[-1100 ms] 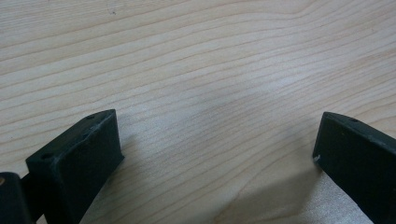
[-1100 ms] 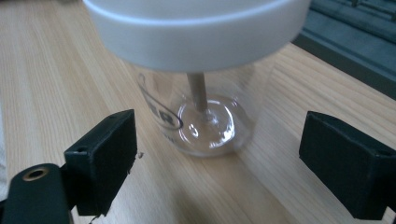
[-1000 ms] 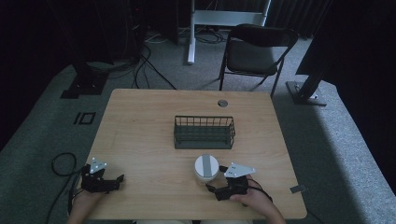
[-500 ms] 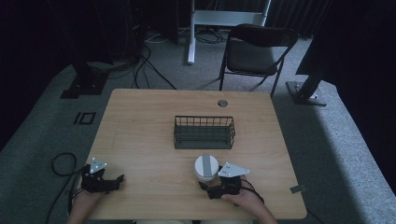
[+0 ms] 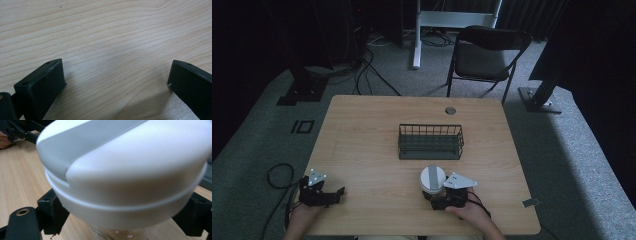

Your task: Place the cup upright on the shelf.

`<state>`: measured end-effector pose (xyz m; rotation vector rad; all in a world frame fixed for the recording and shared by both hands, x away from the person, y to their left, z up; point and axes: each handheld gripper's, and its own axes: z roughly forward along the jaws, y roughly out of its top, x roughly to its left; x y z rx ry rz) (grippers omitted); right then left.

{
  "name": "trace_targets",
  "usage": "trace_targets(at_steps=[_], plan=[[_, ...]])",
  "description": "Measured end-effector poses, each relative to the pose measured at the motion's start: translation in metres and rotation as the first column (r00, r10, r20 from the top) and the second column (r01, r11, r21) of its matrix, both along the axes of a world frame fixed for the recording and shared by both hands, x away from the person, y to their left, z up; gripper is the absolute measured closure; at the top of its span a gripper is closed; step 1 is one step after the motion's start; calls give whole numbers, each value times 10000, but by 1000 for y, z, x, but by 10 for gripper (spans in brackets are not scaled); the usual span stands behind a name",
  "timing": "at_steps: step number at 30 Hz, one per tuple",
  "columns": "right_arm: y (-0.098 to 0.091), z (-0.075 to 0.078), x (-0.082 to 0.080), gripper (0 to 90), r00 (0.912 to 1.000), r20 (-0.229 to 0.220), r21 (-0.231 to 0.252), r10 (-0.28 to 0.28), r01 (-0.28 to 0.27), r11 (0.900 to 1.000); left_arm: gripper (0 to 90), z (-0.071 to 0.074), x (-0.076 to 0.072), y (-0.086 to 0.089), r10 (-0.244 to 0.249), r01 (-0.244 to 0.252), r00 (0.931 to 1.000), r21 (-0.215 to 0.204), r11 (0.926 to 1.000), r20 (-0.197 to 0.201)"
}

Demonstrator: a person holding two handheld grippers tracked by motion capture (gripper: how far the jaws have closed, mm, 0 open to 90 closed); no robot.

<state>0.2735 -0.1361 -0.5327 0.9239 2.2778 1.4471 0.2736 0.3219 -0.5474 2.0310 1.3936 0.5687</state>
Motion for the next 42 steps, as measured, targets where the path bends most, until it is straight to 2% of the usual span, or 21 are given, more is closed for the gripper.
trace_targets(at_steps=[16, 18, 27, 29, 36, 42], plan=[[2, 1, 2, 179, 9996, 201, -3, -220, 220, 9998, 12, 0, 0, 0, -1, 1, 10000, 1, 10000, -1], [0, 2, 3, 182, 9995, 101, 128, -313, 312, 9994, 12, 0, 0, 0, 1, -1, 10000, 1, 10000, -1], [-2, 3, 4, 183, 9990, 68, 119, -431, 430, 9990, 12, 0, 0, 0, -2, 2, 10000, 2, 10000, 0], [-3, 6, 4, 183, 9986, 77, 198, -522, 520, 9985, 12, 0, 0, 0, 4, -4, 10000, -3, 10000, 3], [-4, 17, 5, 183, 9987, 328, -64, -380, 382, 9993, 12, 0, 0, 0, 3, -3, 10000, -2, 10000, 0], [-5, 32, 9, 183, 9975, 533, 43, -468, 467, 9989, 12, 0, 0, 0, 0, 0, 10000, 1, 10000, -1]])
